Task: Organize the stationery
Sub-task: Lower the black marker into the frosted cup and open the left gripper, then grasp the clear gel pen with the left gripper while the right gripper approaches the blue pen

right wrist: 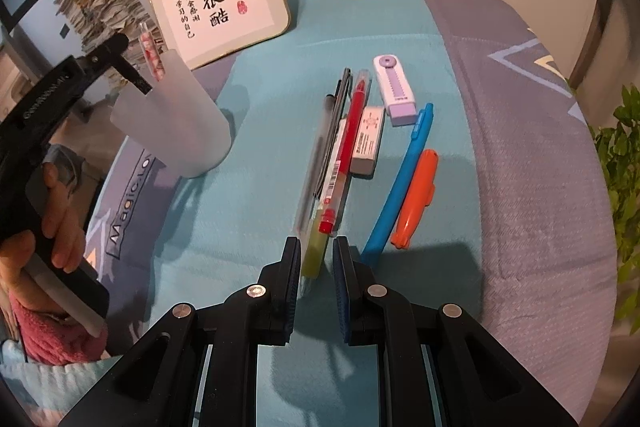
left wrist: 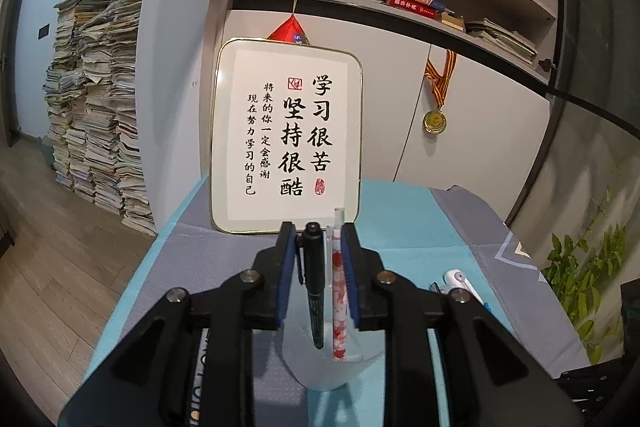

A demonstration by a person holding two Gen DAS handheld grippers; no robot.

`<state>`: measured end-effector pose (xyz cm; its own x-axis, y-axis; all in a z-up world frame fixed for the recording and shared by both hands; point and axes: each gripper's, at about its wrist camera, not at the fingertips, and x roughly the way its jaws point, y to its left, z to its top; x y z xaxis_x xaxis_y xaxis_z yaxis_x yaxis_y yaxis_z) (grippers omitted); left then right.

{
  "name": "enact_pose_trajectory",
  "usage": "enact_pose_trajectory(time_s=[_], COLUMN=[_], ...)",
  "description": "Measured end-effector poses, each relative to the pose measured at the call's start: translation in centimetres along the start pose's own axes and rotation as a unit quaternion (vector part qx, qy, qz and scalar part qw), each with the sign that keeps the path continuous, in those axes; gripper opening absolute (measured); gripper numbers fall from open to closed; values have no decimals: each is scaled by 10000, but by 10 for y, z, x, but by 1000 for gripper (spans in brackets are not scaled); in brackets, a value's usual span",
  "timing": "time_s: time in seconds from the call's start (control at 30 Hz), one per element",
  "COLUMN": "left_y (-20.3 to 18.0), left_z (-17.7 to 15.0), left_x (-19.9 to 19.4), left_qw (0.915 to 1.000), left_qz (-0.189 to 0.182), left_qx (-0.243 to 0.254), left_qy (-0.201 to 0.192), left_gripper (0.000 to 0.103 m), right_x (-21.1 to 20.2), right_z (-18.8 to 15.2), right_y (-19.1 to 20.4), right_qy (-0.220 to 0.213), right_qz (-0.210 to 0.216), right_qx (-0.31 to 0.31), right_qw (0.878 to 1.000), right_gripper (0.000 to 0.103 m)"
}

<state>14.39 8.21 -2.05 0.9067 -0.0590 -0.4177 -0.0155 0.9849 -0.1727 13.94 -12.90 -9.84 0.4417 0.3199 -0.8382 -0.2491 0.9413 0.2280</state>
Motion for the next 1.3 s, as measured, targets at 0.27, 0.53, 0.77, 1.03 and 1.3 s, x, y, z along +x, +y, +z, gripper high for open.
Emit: enact_pose_trajectory(time_s=[0.27, 0.53, 0.77, 1.03, 1.3], left_y=[-4, -31, -29, -23, -57], left_z=[-2, -21, -26, -30, -60], left_x=[-23, -47, -44, -53, -48], left_qw=[9999, 9967, 9961, 9954, 9802], left_qz=[11, -371, -524, -672, -1272], left_qx=[148, 723, 678, 626, 1199], left_qy=[-75, 32, 225, 282, 930], left_gripper=[39, 39, 39, 39, 39], right_x=[4, 13, 16, 18, 19], right_z=[-1, -2, -4, -3, -5], right_y=[0, 0, 2, 1, 7], right_qy=[85, 245, 322, 340, 309], right_qz=[-23, -6, 3, 25, 43], right_qx=[-10, -7, -60, -19, -133], right_qw=[10000, 9997, 9995, 9994, 9994], right_gripper=[15, 17, 18, 22, 31])
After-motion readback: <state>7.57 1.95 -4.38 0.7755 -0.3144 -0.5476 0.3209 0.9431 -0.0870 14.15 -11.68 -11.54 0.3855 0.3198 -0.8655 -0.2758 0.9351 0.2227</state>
